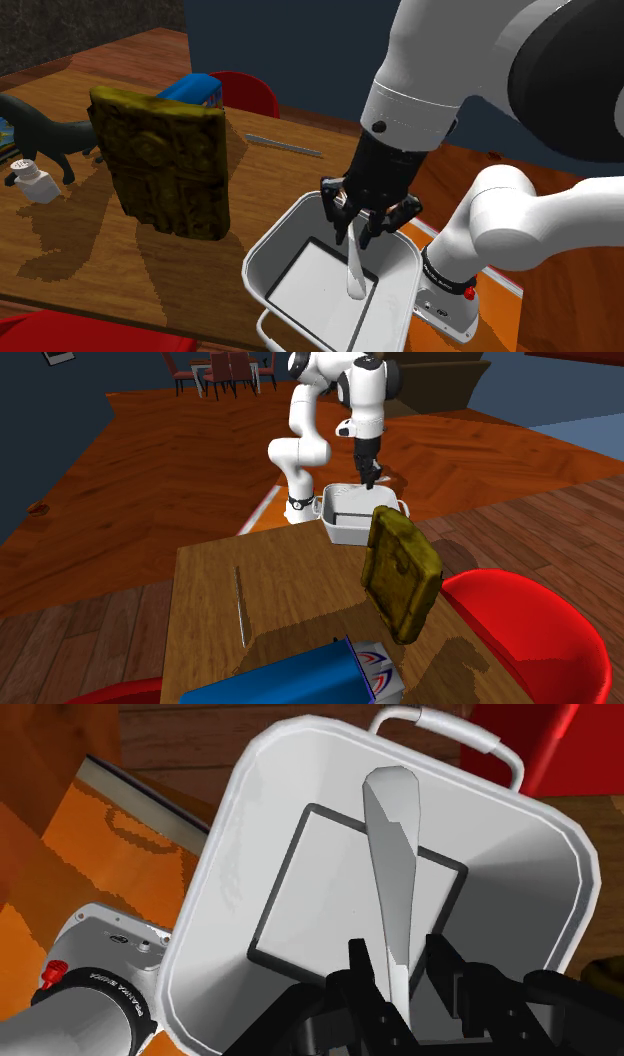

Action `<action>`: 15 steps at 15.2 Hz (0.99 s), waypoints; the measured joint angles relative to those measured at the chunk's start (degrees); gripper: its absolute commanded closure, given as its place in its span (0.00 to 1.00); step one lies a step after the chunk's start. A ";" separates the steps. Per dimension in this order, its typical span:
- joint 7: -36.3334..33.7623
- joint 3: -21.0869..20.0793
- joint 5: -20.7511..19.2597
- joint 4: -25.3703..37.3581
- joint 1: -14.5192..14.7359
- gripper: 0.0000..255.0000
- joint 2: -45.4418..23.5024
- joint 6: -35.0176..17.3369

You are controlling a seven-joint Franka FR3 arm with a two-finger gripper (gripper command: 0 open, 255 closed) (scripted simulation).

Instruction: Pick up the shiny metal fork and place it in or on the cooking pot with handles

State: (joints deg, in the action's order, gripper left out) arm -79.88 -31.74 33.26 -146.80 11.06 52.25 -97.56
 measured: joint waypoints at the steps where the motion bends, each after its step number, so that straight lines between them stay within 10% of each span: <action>1: -0.03 -0.23 0.37 -0.78 0.30 1.00 0.41 -0.37; 15: 1.12 -3.90 3.92 -7.11 1.41 1.00 -0.08 -7.19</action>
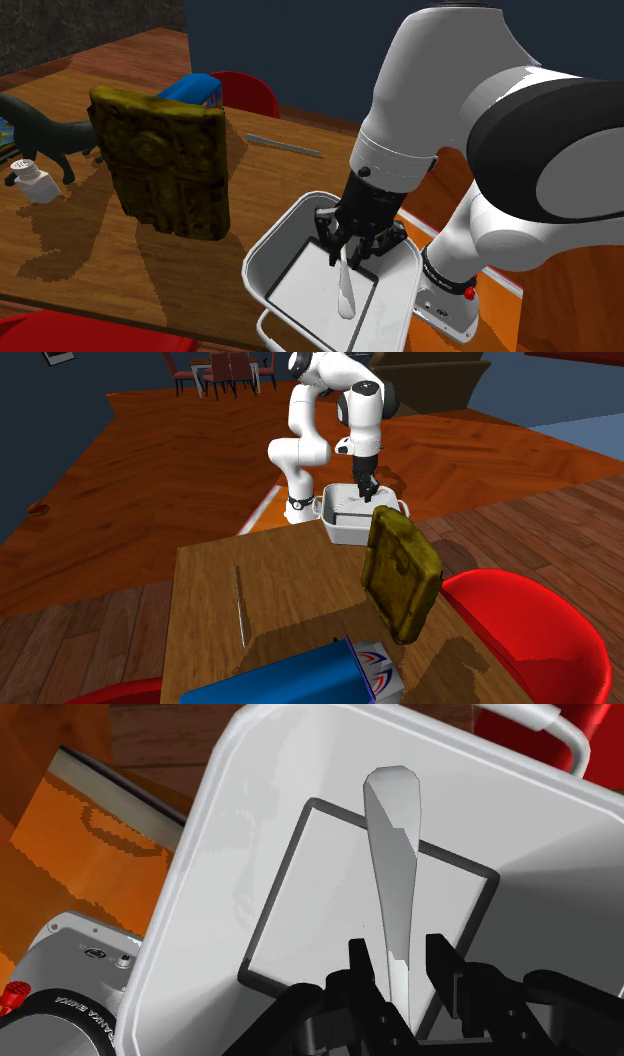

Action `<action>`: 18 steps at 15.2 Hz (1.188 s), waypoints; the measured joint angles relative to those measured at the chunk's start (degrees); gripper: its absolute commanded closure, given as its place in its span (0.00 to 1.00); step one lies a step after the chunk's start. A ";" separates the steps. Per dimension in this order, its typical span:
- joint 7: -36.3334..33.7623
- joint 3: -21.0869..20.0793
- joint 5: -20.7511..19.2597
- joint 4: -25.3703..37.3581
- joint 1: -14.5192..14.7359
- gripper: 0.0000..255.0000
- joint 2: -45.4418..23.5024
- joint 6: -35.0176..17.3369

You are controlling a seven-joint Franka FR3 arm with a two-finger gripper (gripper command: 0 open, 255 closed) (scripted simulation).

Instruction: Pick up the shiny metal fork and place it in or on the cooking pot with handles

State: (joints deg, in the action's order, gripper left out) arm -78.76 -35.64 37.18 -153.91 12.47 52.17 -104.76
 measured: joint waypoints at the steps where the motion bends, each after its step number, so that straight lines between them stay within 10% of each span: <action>1: 0.00 0.00 0.00 -0.01 0.00 1.00 0.00 -0.01; 2: 0.01 0.00 0.00 -0.01 0.00 0.00 0.00 -0.01; 18: -0.61 4.24 -3.82 5.77 -1.17 0.00 0.95 6.96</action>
State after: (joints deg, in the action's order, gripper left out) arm -79.37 -31.40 33.36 -148.14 11.30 53.12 -97.80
